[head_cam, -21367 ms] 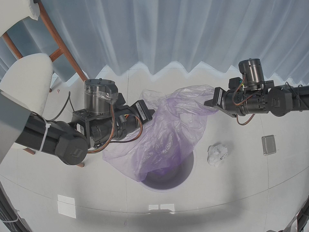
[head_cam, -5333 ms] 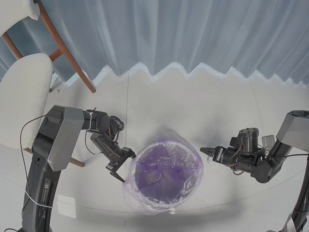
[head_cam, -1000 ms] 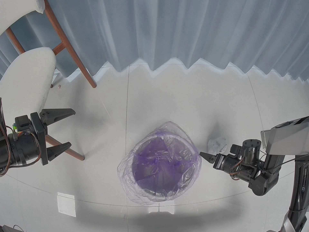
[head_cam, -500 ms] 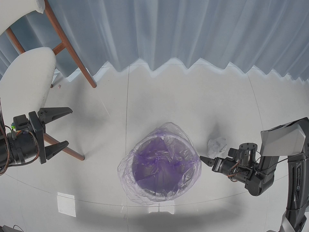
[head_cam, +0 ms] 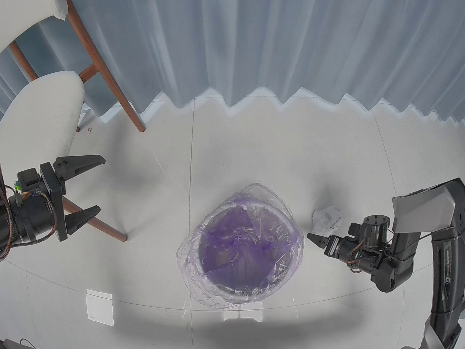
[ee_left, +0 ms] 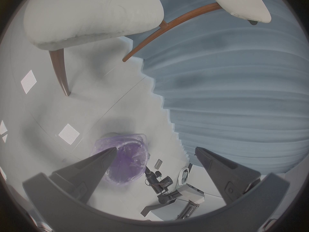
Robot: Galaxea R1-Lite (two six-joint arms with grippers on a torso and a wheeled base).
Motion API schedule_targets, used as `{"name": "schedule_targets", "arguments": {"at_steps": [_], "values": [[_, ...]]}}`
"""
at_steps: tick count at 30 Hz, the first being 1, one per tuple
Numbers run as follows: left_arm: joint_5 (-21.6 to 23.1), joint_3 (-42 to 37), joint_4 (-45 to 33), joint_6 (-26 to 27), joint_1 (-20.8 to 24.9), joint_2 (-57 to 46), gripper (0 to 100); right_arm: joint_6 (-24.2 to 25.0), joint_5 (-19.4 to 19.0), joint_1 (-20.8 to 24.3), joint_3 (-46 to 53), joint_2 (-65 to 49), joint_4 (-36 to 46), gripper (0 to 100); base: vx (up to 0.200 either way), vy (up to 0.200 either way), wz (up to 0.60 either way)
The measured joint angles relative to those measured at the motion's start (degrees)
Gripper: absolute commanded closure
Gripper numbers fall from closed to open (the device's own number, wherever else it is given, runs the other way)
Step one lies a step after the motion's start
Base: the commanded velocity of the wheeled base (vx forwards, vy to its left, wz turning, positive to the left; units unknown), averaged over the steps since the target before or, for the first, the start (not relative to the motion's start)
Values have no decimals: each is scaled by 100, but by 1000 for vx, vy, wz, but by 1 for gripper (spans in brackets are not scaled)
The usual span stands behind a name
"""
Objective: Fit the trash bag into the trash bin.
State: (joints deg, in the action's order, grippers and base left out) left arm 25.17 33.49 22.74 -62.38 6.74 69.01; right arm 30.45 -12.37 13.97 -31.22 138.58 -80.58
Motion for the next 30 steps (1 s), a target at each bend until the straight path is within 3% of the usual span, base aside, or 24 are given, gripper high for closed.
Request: {"name": "schedule_targets", "arguments": {"at_steps": [5,13,30], "values": [[9,18,50,-2,-22,23,0,140,-57,6,779,-514,-82,0,0,0,0],[9,151,77,-5,-27,118,0,204,-89,397,1482,-708,-829,0,0,0,0],[9,193,80,0,-30,221,0,184,-87,631,1041,-352,-840,0,0,0,0]]}}
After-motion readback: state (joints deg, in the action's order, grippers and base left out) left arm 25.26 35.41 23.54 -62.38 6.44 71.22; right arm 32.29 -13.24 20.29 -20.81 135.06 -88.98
